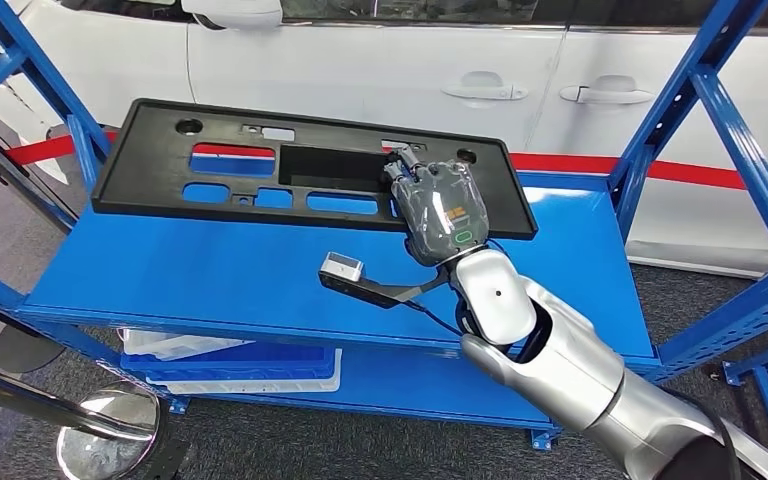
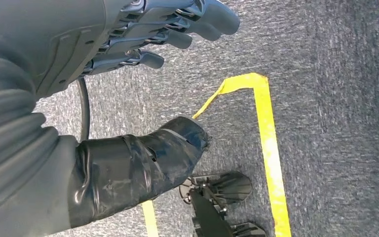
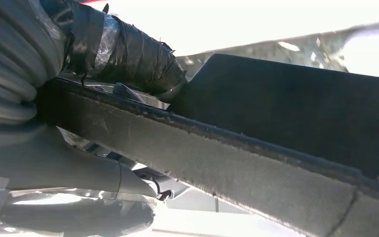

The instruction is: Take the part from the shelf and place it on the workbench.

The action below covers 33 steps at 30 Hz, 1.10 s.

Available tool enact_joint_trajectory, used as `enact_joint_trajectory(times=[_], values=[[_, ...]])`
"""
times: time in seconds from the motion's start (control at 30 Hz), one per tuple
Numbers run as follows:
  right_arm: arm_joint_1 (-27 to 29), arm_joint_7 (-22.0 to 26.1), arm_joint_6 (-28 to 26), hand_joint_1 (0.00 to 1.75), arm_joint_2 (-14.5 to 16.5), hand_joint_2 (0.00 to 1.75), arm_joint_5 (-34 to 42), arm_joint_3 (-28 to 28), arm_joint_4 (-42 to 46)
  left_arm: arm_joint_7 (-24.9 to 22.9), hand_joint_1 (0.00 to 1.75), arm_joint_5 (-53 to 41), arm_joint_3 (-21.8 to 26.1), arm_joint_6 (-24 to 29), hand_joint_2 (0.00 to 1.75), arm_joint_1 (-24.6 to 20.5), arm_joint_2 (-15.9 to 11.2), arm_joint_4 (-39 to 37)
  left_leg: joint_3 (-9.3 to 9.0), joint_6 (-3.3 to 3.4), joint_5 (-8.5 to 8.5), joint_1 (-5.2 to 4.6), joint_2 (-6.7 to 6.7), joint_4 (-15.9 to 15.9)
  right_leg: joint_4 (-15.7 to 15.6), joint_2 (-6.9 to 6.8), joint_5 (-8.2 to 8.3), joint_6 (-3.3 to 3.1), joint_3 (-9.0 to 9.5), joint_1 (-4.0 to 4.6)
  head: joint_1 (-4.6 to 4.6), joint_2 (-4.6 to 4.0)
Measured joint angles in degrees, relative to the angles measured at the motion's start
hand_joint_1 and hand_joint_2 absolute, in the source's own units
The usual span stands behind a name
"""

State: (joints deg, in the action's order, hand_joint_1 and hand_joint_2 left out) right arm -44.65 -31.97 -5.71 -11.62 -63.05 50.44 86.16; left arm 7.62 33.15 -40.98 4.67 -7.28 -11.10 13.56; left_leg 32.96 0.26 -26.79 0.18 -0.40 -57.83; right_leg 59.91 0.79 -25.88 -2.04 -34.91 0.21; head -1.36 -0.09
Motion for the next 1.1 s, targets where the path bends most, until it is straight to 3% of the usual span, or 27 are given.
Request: enact_joint_trajectory(times=[0.2, 0.73, 0.83, 0.9, 1.0, 1.03, 1.07, 1.1], values=[[1.2, 0.1, -2.0, 1.75, -0.6, 1.75, -1.6, -1.6, 5.0, -0.9, 0.0, 0.5, 0.0, 1.5, 1.75, 0.0, 0.2, 0.0, 0.0, -0.04, -0.05, 0.0, 0.0, 0.0, 0.0, 0.01, -0.01, 0.0, 0.0, 0.0, 0.0, 0.0], [2.7, 0.2, -4.6, 1.75, -0.9, 1.75, -0.1, -4.0, 8.6, 0.1, 0.0, 0.9, 0.0, 1.7, 1.75, -0.1, 0.3, 0.0, 0.05, 0.07, -0.11, -0.02, 0.0, -0.1, 0.0, 0.01, 0.01, 0.05, 0.0, -0.04, 0.0, 0.0], [3.8, -0.3, -5.9, 1.75, -1.4, 1.75, 1.3, -6.1, 12.1, 0.0, 0.0, 1.1, 0.0, 2.1, 1.75, -0.3, 0.4, 0.0, -0.08, 1.07, 0.25, 0.03, 0.07, 0.3, -0.4, 0.03, 0.22, 0.89, 0.17, -0.18, -0.01, 0.0], [3.9, -0.6, -6.3, 1.75, -1.6, 1.75, 2.5, -6.5, 12.8, -0.2, 0.0, 1.2, 0.0, 2.4, 1.75, -0.4, 0.5, 0.0, -0.8, 1.59, 1.15, 0.37, 0.28, 1.8, 0.8, 0.0, -1.06, 1.5, -0.29, -0.12, 0.11, 0.0], [4.1, -0.8, -6.9, 1.75, -1.9, 1.75, 3.8, -6.8, 13.1, -0.4, 0.0, 1.2, 0.0, 2.7, 1.75, -0.5, 0.7, 0.0, -1.13, 1.81, 1.63, 0.54, 0.51, 2.6, 9.9, -0.09, -5.85, 2.33, -4.16, -0.63, 0.28, 0.0], [4.3, -0.8, -7.1, 1.75, -2.0, 1.75, 4.2, -6.9, 13.2, -0.6, 0.0, 1.2, 0.0, 2.8, 1.75, -0.5, 0.7, 0.0, -1.07, 1.76, 1.58, 0.59, 0.53, 2.5, 12.4, -0.12, -6.48, 2.67, -5.31, -0.96, 0.29, 0.0], [4.5, -0.8, -7.4, 1.75, -2.1, 1.75, 4.6, -7.0, 13.2, -0.7, 0.0, 1.2, 0.0, 2.9, 1.75, -0.5, 0.7, 0.0, -1.01, 1.67, 1.51, 0.68, 0.53, 2.4, 13.3, -0.15, -6.1, 3.03, -5.7, -1.31, 0.28, 0.0], [4.6, -0.8, -7.9, 1.75, -2.2, 1.75, 4.8, -7.1, 13.2, -0.8, 0.0, 1.2, 0.0, 3.0, 1.75, -0.5, 0.8, 0.0, -0.93, 1.47, 1.37, 0.85, 0.51, 2.1, 12.0, -0.19, -4.69, 3.43, -5.04, -1.7, 0.28, 0.0]])
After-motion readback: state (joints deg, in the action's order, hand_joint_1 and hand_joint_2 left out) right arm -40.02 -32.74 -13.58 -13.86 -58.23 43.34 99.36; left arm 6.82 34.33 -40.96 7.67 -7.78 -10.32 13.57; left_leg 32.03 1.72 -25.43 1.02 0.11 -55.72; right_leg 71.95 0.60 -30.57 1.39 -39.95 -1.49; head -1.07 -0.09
